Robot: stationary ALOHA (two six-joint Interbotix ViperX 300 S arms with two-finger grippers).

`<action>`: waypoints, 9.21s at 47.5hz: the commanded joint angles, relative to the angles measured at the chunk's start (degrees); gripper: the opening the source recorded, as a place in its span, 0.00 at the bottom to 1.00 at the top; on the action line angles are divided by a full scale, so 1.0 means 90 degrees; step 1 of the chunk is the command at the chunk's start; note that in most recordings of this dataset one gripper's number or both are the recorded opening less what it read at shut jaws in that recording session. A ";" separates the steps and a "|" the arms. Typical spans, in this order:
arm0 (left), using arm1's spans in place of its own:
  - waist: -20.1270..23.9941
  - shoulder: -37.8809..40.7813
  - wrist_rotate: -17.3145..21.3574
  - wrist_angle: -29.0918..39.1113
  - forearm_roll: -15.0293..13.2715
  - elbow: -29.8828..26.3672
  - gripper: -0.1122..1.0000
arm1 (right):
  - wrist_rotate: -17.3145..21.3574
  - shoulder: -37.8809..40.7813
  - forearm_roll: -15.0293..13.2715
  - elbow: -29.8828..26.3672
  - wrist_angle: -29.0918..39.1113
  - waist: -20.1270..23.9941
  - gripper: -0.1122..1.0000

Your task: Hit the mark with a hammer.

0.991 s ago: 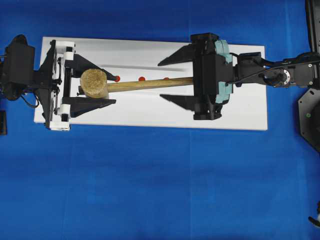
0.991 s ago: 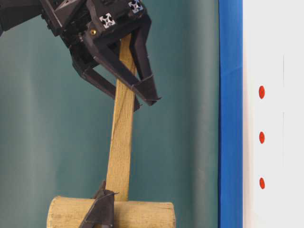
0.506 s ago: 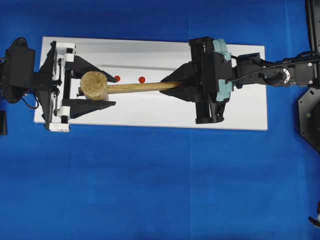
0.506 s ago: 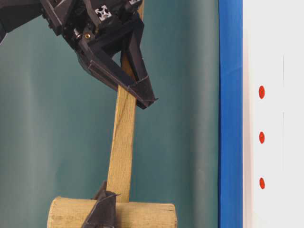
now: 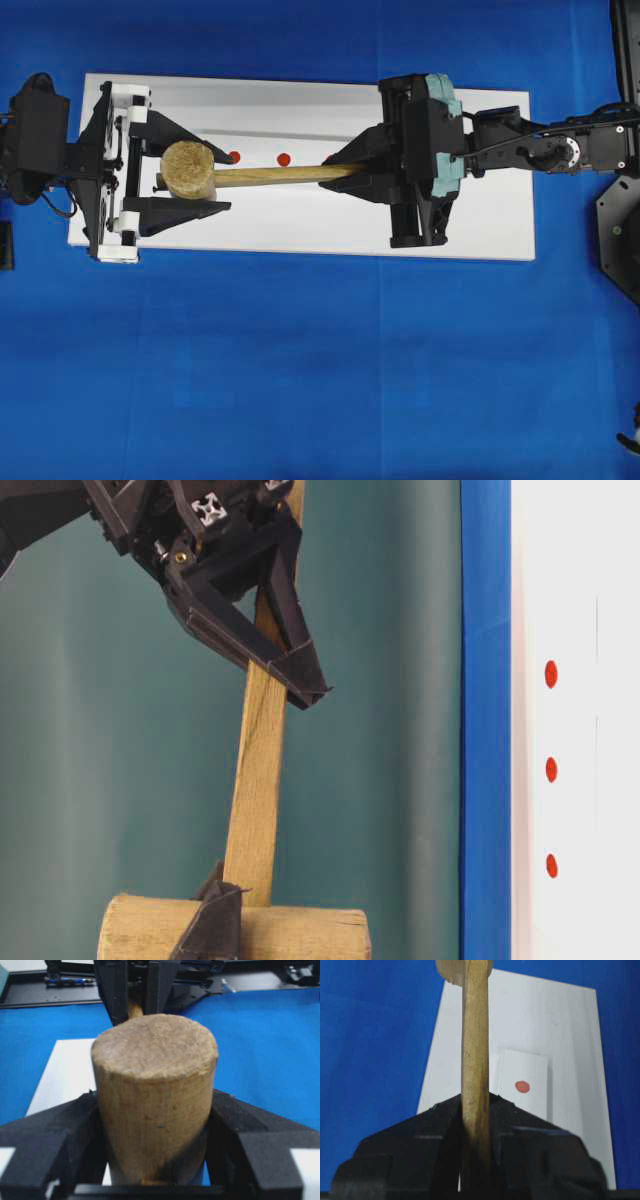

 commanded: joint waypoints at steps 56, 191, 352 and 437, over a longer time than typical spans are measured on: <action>0.0010 -0.4082 -0.0625 0.2656 -0.0029 0.1494 0.82 | 0.0059 -0.0312 0.0361 0.0088 -0.0225 -0.0137 0.12; 0.0020 -0.4023 -0.0645 0.2686 -0.0020 0.1533 0.82 | 0.0186 0.0488 0.1172 0.1377 -0.0723 -0.0381 0.12; 0.0020 -0.3867 -0.0674 0.2598 -0.0029 0.1562 0.82 | 0.0068 0.0488 0.0752 -0.0361 -0.0088 0.0205 0.12; 0.0244 -0.0078 -0.0654 0.0449 -0.0029 0.0186 0.51 | 0.0059 0.0488 0.0674 -0.0361 0.0059 0.0195 0.12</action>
